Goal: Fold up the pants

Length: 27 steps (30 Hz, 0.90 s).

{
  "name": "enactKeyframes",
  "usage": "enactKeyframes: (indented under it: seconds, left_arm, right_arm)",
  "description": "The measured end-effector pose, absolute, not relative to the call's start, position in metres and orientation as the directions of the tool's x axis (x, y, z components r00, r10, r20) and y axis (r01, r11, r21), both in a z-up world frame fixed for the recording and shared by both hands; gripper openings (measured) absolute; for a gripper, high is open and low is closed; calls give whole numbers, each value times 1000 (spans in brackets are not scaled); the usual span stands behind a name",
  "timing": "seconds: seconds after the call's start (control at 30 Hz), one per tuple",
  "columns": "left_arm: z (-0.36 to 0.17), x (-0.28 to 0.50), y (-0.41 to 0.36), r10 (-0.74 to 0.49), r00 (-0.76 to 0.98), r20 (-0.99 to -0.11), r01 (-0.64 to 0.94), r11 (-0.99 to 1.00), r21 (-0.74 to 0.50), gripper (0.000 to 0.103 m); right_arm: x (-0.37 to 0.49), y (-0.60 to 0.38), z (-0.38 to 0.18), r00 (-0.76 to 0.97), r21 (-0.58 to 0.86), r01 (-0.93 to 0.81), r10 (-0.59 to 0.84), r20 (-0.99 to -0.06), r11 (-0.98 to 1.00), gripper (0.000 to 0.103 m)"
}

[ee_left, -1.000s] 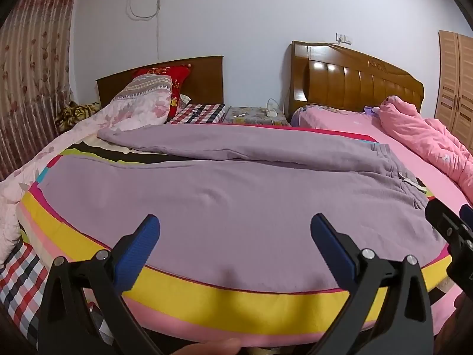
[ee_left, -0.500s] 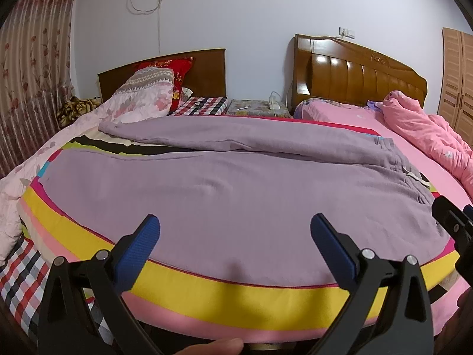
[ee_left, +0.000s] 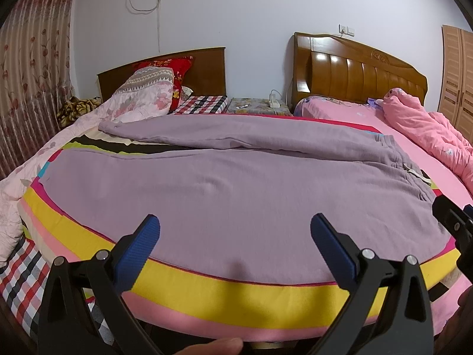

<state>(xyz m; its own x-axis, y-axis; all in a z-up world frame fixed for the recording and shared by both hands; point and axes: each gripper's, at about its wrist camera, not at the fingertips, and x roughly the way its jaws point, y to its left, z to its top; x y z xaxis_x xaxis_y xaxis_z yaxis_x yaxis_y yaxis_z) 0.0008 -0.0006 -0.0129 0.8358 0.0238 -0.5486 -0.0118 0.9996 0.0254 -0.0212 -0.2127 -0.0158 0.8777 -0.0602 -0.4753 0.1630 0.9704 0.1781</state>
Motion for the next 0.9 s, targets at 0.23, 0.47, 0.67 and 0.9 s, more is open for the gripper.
enactKeyframes:
  seconds: [0.23,0.47,0.67,0.9]
  left_arm:
    - [-13,1,-1,25,834,-550,-12,1000,26,102]
    - [-14,0,0,25,834,-551,-12,1000,26,102]
    - [-15,0,0,25,833,-552,-12,1000,27,102]
    - [-14,0,0,25,834,-552,-13,1000,26,102]
  right_arm:
    - [-21,-213,-17,877,179,163,-60,-477,970,99]
    - [-21,-213,-18,875,181,164,-59,-480,970,99]
    - [-22,-213,-20,872,184,167,-59,-485,969,99]
    - [-21,-213,-20,872,182,166,-58,-486,969,99]
